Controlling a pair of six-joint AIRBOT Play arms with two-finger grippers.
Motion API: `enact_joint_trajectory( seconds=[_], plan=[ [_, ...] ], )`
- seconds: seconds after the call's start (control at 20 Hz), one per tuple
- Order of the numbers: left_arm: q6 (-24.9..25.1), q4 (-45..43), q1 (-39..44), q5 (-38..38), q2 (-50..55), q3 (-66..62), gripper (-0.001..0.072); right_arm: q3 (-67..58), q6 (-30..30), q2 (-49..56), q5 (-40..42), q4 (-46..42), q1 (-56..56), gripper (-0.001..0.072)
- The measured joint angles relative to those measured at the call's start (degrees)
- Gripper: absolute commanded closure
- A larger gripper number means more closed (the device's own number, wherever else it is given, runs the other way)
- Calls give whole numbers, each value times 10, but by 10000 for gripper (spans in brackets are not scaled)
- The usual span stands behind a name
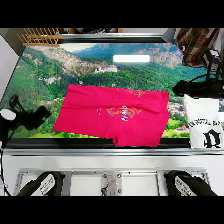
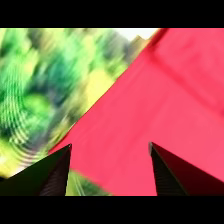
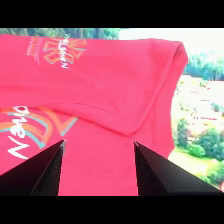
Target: Fold the clothes and pants, and hang the long-sleeved shirts on hangers.
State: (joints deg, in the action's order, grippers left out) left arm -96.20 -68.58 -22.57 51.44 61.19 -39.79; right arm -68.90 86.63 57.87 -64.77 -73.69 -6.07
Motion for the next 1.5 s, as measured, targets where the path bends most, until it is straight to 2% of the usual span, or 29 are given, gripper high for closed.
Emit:
enact_joint_trajectory(
  seconds=[0.35,0.55,0.8,0.85,0.95,1.0,1.15,1.35,1.4,1.45,1.5],
  plan=[
    [-7,33,-23,-55,-40,136,203,0,-5,-34,-6,47,1,246],
    [-23,41,7,-97,-37,151,203,0,-5,-37,-6,59,1,246],
    [-45,56,56,-129,27,123,207,0,-2,-38,-7,64,1,246],
    [-48,60,64,-132,42,112,326,0,-2,-39,-9,64,1,246],
    [-51,65,80,-138,71,89,622,0,-1,-40,-16,64,1,246],
    [-52,65,85,-135,81,79,701,0,-1,-40,-21,64,1,246],
    [-54,67,93,-137,87,58,701,2,-1,-40,-40,64,-5,245],
    [-50,51,96,-126,34,78,701,68,-1,-58,-83,64,-53,244],
    [-46,47,96,-122,15,89,702,109,-1,-68,-90,64,-74,215],
    [-41,45,97,-113,-6,101,701,148,-1,-77,-95,64,-91,39],
    [-38,43,97,-109,-24,111,701,195,-1,-84,-97,64,-110,-4]
  ],
)
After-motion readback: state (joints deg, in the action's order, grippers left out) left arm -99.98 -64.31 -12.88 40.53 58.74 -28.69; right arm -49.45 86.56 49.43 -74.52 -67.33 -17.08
